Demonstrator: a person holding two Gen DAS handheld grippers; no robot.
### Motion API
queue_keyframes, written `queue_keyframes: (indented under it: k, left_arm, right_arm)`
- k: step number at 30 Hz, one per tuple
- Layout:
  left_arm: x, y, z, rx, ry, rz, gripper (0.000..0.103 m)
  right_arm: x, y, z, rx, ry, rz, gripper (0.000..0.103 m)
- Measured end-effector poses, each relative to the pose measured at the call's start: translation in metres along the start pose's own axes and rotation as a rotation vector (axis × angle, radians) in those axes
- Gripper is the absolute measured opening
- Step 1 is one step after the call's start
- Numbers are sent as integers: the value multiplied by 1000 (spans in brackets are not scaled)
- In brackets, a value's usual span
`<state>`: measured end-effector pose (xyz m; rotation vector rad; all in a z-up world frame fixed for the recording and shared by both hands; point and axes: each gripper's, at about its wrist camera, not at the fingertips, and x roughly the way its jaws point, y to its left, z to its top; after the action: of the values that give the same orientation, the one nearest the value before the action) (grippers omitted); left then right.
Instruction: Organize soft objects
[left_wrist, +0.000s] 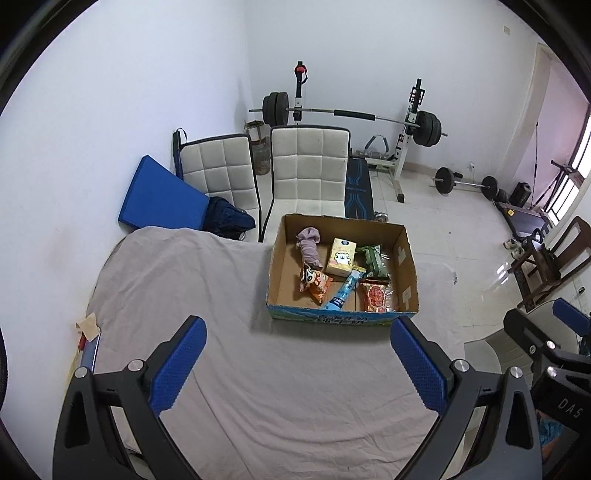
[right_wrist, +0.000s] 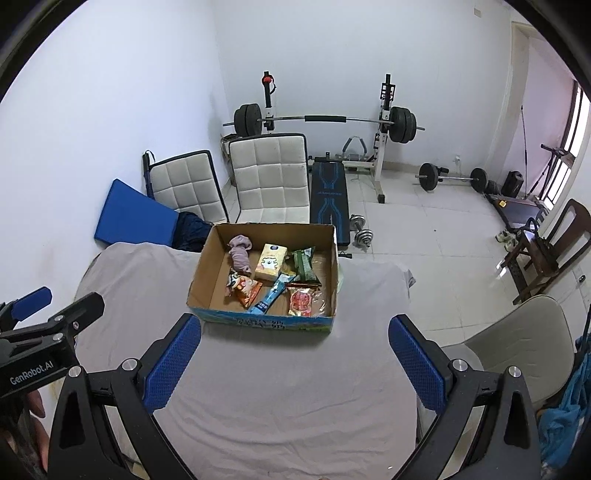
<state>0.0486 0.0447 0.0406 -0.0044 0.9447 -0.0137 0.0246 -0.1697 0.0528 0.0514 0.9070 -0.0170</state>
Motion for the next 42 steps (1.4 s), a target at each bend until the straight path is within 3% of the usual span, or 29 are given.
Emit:
queue_keyframes:
  k: [42]
  left_arm:
    - [2,-6,10,13,-6,-7,102]
  right_arm:
    - [12,-9,14,-8,-9,-8,103]
